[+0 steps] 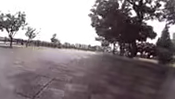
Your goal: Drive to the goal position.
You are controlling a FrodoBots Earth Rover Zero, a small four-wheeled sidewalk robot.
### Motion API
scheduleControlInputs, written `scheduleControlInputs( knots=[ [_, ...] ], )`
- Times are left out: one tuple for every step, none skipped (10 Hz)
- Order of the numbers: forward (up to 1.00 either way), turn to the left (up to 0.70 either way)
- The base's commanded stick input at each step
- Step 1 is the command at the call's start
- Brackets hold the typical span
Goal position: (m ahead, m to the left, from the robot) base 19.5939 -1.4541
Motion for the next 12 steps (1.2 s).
scheduleControlInputs(
  knots=[
    [1.00, 0.00],
    [1.00, 0.00],
    [1.00, 0.00],
    [1.00, 0.00],
    [1.00, 0.00],
    [1.00, 0.00],
    [1.00, 0.00],
    [1.00, 0.00],
    [1.00, 0.00],
    [1.00, 0.00],
    [1.00, 0.00],
    [1.00, 0.00]
  ],
)
